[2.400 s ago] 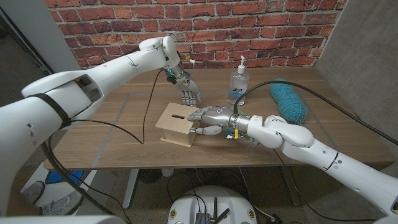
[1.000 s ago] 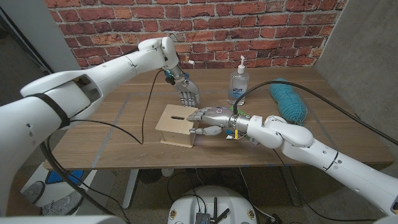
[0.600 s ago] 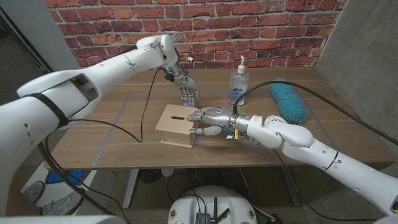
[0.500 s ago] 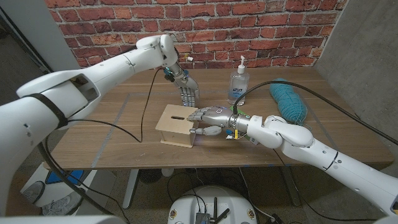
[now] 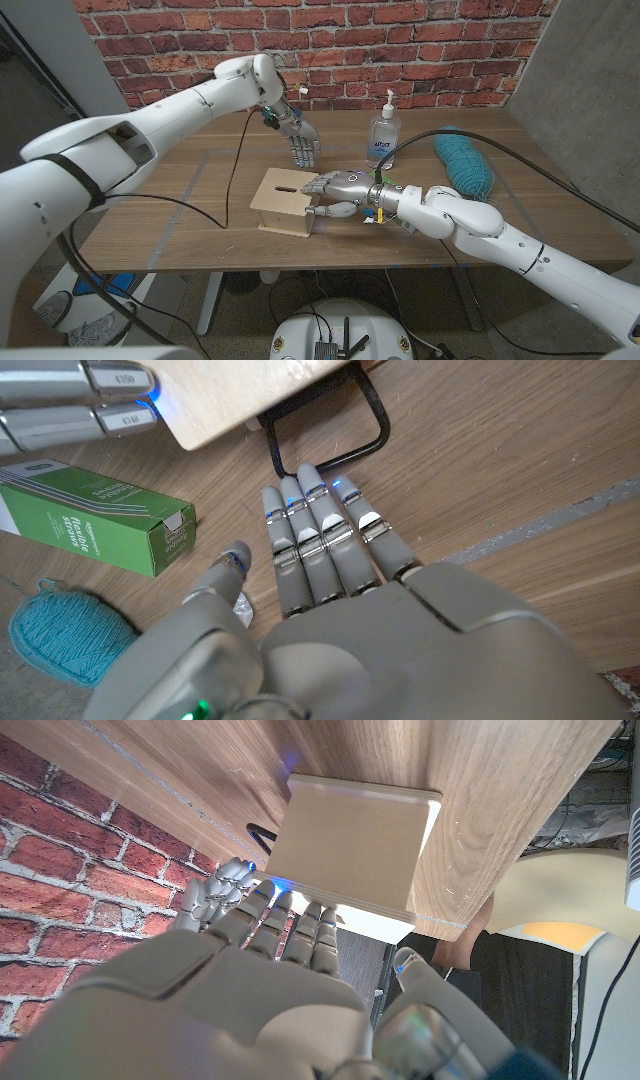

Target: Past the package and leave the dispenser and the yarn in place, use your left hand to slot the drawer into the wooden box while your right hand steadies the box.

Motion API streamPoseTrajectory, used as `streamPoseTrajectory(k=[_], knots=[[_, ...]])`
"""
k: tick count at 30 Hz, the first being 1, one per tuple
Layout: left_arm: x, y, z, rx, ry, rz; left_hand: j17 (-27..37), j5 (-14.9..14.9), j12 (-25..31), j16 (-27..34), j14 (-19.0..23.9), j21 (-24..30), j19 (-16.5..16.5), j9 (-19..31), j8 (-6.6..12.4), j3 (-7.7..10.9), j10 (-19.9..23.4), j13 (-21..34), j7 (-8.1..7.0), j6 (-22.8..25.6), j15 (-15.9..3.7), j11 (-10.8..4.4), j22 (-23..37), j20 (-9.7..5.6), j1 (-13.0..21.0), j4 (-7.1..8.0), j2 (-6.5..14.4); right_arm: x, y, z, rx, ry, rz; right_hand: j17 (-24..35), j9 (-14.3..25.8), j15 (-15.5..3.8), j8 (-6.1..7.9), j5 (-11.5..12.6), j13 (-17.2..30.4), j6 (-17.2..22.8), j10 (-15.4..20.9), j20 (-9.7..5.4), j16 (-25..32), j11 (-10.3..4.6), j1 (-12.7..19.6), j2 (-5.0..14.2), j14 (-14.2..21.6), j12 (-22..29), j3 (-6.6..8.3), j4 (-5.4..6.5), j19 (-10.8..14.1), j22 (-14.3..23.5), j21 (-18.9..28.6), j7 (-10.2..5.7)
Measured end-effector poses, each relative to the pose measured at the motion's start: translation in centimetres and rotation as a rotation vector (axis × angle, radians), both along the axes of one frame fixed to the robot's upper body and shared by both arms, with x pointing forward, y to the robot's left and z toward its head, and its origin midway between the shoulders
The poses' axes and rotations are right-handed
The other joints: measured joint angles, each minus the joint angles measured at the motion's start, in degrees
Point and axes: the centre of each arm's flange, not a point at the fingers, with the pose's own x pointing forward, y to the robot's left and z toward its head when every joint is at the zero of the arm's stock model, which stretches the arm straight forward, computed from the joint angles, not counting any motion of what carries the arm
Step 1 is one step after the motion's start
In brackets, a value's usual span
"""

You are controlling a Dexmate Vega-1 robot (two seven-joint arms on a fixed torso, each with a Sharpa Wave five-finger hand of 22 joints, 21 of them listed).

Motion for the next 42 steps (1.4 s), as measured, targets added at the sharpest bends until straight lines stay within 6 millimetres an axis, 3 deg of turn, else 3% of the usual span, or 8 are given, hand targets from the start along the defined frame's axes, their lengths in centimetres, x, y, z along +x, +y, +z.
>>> streamPoseTrajectory(k=[10,21,29,42], knots=[[-0.2,0.4,0.2,-0.023,-0.039,-0.003,0.0,-0.44,0.0,0.0,-1.11,-0.45,-0.62,0.0,0.0,1.02,-1.25,0.0,-0.17,-0.76,0.31,-0.21,0.01,-0.01,-0.29,-0.55,-0.29,0.0,-0.1,0.3,0.002,-0.01,0.001,-0.17,0.0,0.0,0.0,0.0,0.05,0.0,0.02,-0.1,0.0,0.02,0.0,0.0,0.0,0.04,0.22,-0.22,0.51,-0.06,0.0,0.0],[-0.5,1.2,0.4,-0.061,-0.089,0.003,-0.29,-0.44,-0.37,-0.48,-2.79,-0.45,-0.62,0.0,-0.22,1.82,-3.19,0.0,-0.03,-2.48,0.89,0.5,0.01,-0.01,-0.28,-1.35,-0.28,-0.2,-0.2,0.9,0.006,-0.028,0.003,-0.43,0.0,-0.15,0.0,0.0,0.05,-0.21,-0.29,0.1,0.0,-0.29,0.99,0.53,-0.14,0.04,0.54,-1.48,0.71,-0.26,0.0,-0.21],[-0.9,1.8,0.3,-0.1,-0.136,0.008,-0.28,-0.44,-0.37,-0.49,-4.63,-0.45,-1.14,0.0,-0.22,2.53,-4.23,0.0,-0.27,-3.54,1.35,0.1,0.01,0.09,-0.52,-2.06,-0.52,-0.1,-0.6,1.5,0.019,-0.038,-0.006,-0.43,0.0,-0.14,-0.24,0.0,0.05,-0.42,-0.29,-0.21,0.0,-0.29,0.99,0.53,-0.14,0.04,0.55,-1.98,1.02,-0.26,0.0,0.0],[-1.7,3.3,0.0,-0.194,-0.224,0.02,-0.28,-0.44,-0.37,-0.49,-6.36,-0.9,-2.36,0.0,-0.21,3.34,-5.96,0.0,-0.13,-4.85,1.9,0.97,0.02,0.3,-0.81,-2.87,-0.22,0.1,-1.3,2.6,0.072,-0.023,-0.023,-0.43,0.0,-0.32,-0.24,0.01,0.04,-0.41,-0.28,-0.21,0.0,-0.29,1.3,0.84,-0.32,0.04,0.59,-2.39,1.64,-0.25,0.4,0.0]])
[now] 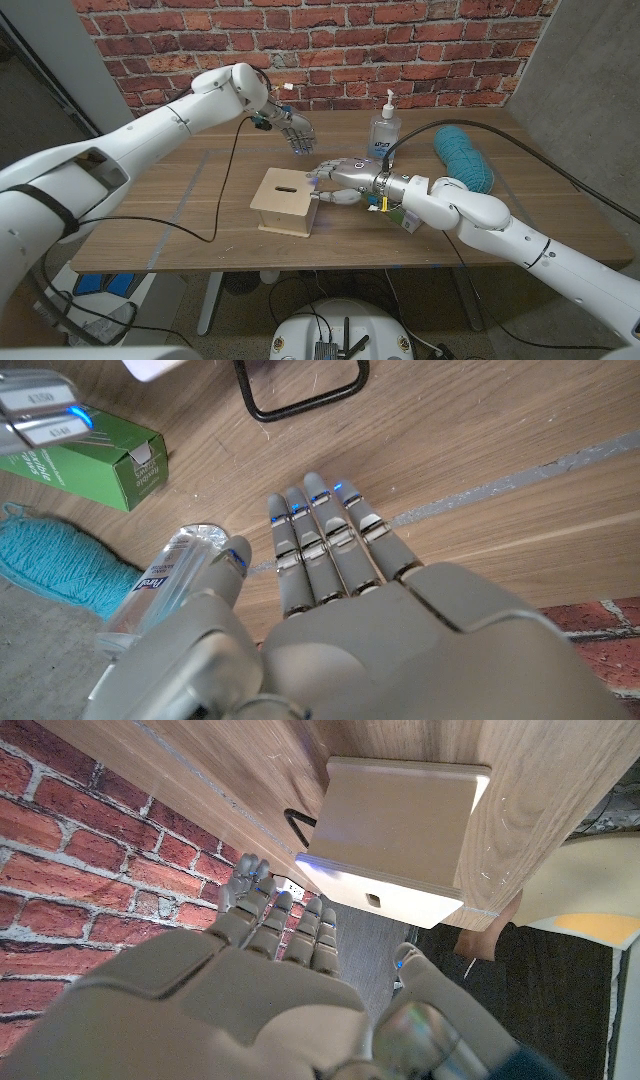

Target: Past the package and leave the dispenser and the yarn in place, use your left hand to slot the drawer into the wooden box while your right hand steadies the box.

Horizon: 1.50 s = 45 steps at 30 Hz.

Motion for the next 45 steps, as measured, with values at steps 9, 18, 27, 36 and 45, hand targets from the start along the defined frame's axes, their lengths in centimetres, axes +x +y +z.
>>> streamPoseTrajectory(k=[9,18,27,36,45], knots=[[-0.3,0.8,-0.2,-0.075,-0.08,0.009,0.0,0.0,0.0,0.0,-1.82,0.0,-0.61,0.0,0.0,0.85,-2.03,0.0,0.05,-1.41,0.34,0.05,0.0,0.0,0.0,-0.37,0.0,0.2,-0.5,0.7,0.031,0.003,-0.014,0.17,0.0,0.0,0.0,-0.41,0.0,0.0,0.0,0.11,0.0,0.0,0.0,0.0,0.0,0.0,0.0,0.0,0.91,0.15,0.27,0.0],[-0.6,2.2,-1.3,-0.18,-0.15,0.011,0.01,0.0,0.0,0.0,-2.83,0.0,-0.61,0.0,-0.22,1.25,-3.14,0.0,-0.11,-2.47,0.75,0.38,0.0,0.0,-0.22,-0.77,-0.22,0.7,-1.4,1.5,0.082,0.007,-0.042,0.0,0.0,0.0,0.0,-0.4,-0.01,-0.3,-0.11,0.09,0.0,-0.11,0.0,0.0,0.0,0.0,0.0,0.0,1.96,0.15,0.27,-0.3],[-0.7,2.5,-0.7,-0.266,-0.241,0.008,0.01,0.0,0.0,0.0,-2.83,0.0,-0.6,0.03,-0.22,1.75,-3.14,0.0,0.03,-2.62,0.75,0.38,0.0,0.0,-0.22,-1.27,-0.22,1.0,-2.2,2.1,0.148,0.007,-0.062,0.0,0.0,0.21,0.01,-0.4,-0.01,-0.25,-0.08,0.13,0.0,-0.08,0.0,0.0,0.21,0.07,0.0,0.01,3.36,0.15,0.78,-0.35],[-1.8,4.3,-3.0,-0.383,-0.335,0.018,0.01,0.0,0.0,0.0,-2.83,0.0,-0.6,0.17,-0.22,2.04,-3.14,0.0,0.03,-2.61,0.75,0.38,0.01,0.01,-0.22,-1.56,-0.22,1.0,-2.8,2.1,0.226,0.015,-0.072,0.0,0.0,0.21,0.45,-0.61,-0.01,0.87,0.9,-0.09,0.0,0.27,-0.01,0.0,0.83,0.44,-0.24,-0.23,4.84,0.14,1.06,-0.45],[-2.2,5.4,-4.3,-0.483,-0.435,0.025,0.02,0.0,0.0,0.0,-3.45,0.0,-0.6,0.17,0.02,2.69,-3.36,0.0,0.17,-2.76,0.95,0.6,0.0,0.01,-0.22,-1.88,-0.22,1.1,-3.5,1.9,0.319,0.04,-0.084,0.01,0.0,0.17,0.45,-0.61,-0.01,1.44,1.35,0.01,0.26,0.72,-0.01,0.0,1.42,0.44,-0.47,-0.46,6.14,0.14,1.28,-0.41]])
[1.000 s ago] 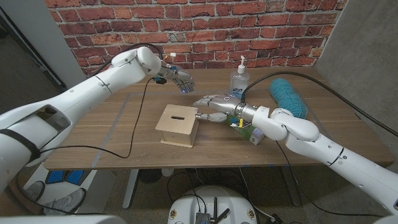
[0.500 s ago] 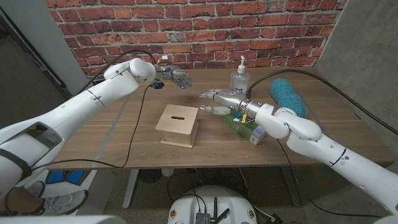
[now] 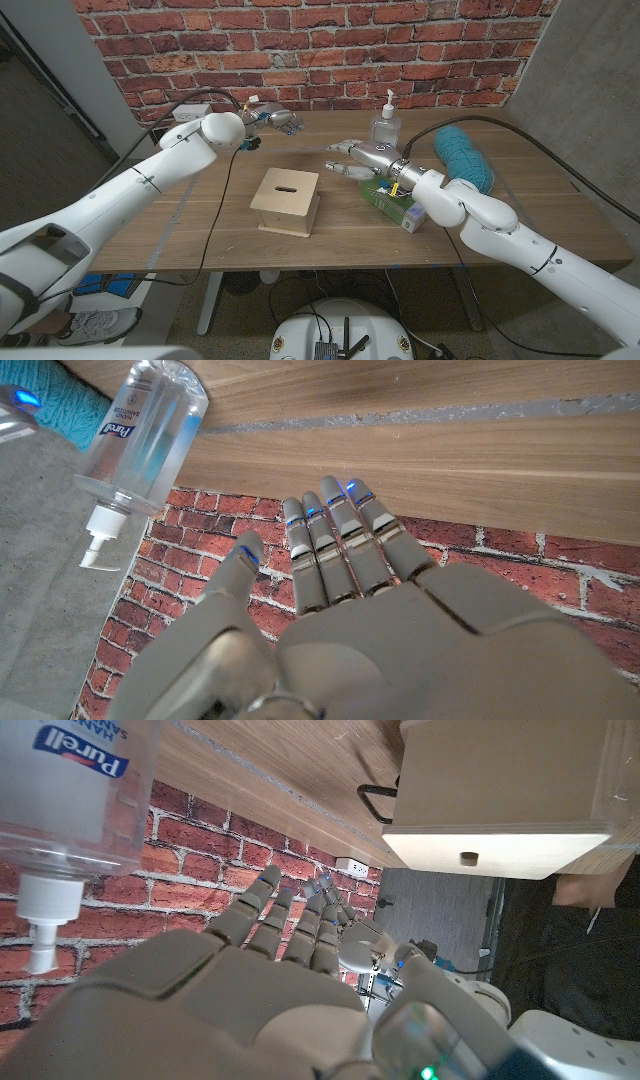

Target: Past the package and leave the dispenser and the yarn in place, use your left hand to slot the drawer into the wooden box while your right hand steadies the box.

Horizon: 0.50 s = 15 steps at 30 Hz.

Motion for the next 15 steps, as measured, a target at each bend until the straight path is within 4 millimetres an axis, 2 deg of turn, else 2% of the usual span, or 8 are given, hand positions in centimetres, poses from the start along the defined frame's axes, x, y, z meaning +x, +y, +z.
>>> streamPoseTrajectory(k=[2,3,10,15], knots=[[-0.2,-0.1,0.3,-0.012,-0.026,-0.004,0.0,0.0,0.0,0.0,-0.39,0.0,0.0,0.0,0.0,0.28,-0.15,0.0,0.04,-0.04,-0.02,0.15,0.0,0.0,0.01,-0.14,0.01,-0.1,0.0,-0.2,0.002,0.004,0.0,-0.2,0.0,0.14,0.0,0.0,0.0,0.0,0.01,0.0,0.0,0.01,0.0,0.0,0.14,0.0,0.0,0.0,0.0,0.0,0.0,0.0],[0.0,0.1,-0.3,-0.025,-0.021,-0.003,0.0,0.0,0.0,0.0,-0.52,0.0,0.0,0.0,0.0,0.32,-0.43,0.0,0.05,-0.05,0.11,0.21,0.0,0.0,0.01,-0.17,0.01,0.0,-0.3,-0.1,0.027,0.008,-0.005,-0.27,0.0,0.14,0.0,0.0,0.0,0.0,0.01,0.0,0.0,0.01,0.0,0.0,0.14,0.0,0.0,0.0,0.0,0.0,0.0,0.0],[0.2,0.5,-1.2,-0.096,-0.077,-0.011,0.0,0.0,0.0,0.0,-1.26,0.0,-0.55,-0.01,0.0,0.7,-0.87,0.0,0.07,-0.07,0.22,0.36,0.0,0.07,0.39,-0.55,0.39,0.1,-1.2,-0.5,0.097,0.029,-0.014,-0.38,0.0,0.12,0.0,0.0,0.0,0.31,0.19,0.1,0.0,0.2,0.0,0.0,0.73,0.0,0.0,0.0,1.13,0.0,0.0,0.3],[0.3,0.6,-1.6,-0.127,-0.101,-0.016,0.0,0.0,0.0,0.0,-2.34,0.0,-0.94,-0.01,0.0,1.09,-1.76,0.0,-0.13,-0.91,0.41,0.1,0.0,0.11,0.7,-0.95,0.08,0.1,-2.1,-0.6,0.165,0.044,-0.011,-0.54,0.0,0.13,0.0,0.0,0.23,0.31,0.19,0.0,0.0,0.2,0.32,-0.29,0.74,0.0,0.12,-0.74,1.64,-0.01,0.0,0.3]])
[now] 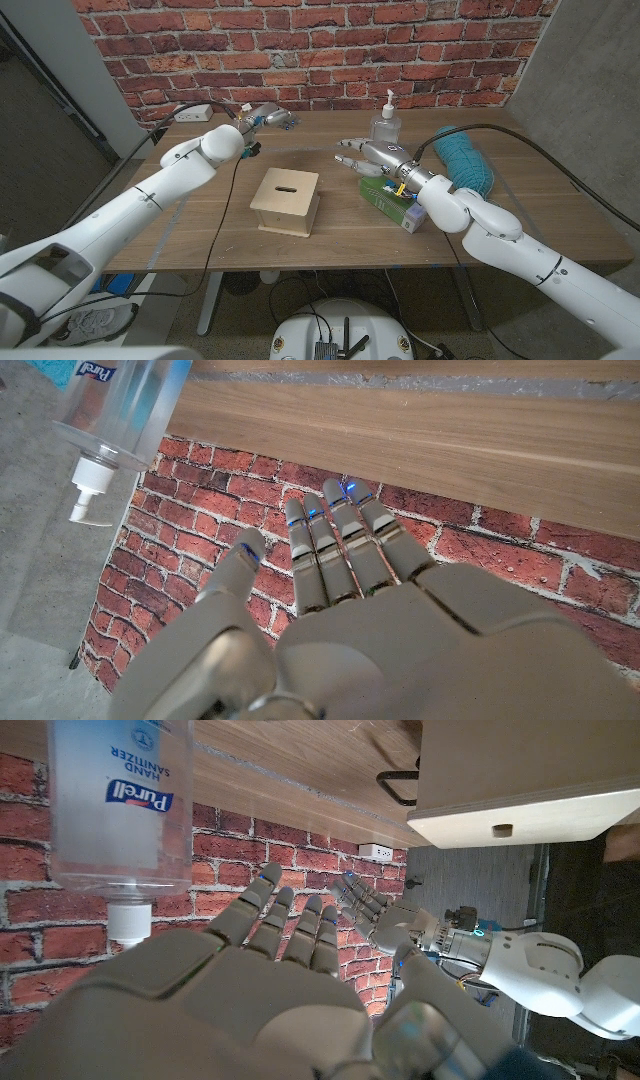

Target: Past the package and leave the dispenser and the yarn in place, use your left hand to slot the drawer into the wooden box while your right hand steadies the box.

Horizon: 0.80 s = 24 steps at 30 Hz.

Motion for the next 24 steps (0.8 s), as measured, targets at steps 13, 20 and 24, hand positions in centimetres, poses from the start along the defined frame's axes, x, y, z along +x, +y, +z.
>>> streamPoseTrajectory(k=[13,20,24], knots=[[0.3,0.4,-1.2,-0.117,-0.069,-0.034,0.0,0.0,0.0,0.0,-4.15,0.0,-2.24,-0.01,-0.24,0.71,-4.42,0.0,-0.57,-3.7,0.53,0.94,0.0,0.19,0.72,-0.09,-0.67,0.2,-2.6,-0.1,0.145,0.024,-0.011,-0.26,0.0,-0.23,0.0,0.0,0.0,0.72,-0.23,0.0,0.0,0.22,0.97,0.52,0.24,0.0,0.03,-1.36,1.46,0.0,0.0,0.72],[0.3,0.5,-1.6,-0.181,-0.119,-0.051,0.0,0.0,0.0,0.0,-5.15,0.0,-2.86,-0.01,-0.24,0.95,-5.69,0.0,-0.55,-4.84,0.71,0.74,0.0,0.18,1.42,-0.32,-0.83,0.7,-4.5,-0.1,0.23,0.038,-0.014,-0.26,0.0,-0.09,0.0,0.0,-0.01,1.13,0.4,0.0,0.22,0.84,1.26,0.81,0.97,0.0,-0.11,-1.97,2.45,-0.01,0.0,1.13],[0.4,0.7,-2.0,-0.213,-0.136,-0.056,0.0,0.0,0.0,0.0,-5.86,0.0,-2.86,-0.01,-0.24,0.94,-6.18,0.0,-0.44,-5.27,0.62,0.93,0.0,0.18,1.43,-0.32,-0.82,0.9,-5.4,-0.1,0.275,0.046,-0.013,-0.26,0.0,-0.17,0.0,0.0,-0.01,1.13,0.4,-0.21,0.22,0.84,1.26,0.81,1.27,0.0,-0.21,-2.06,2.66,-0.01,0.0,1.13]])
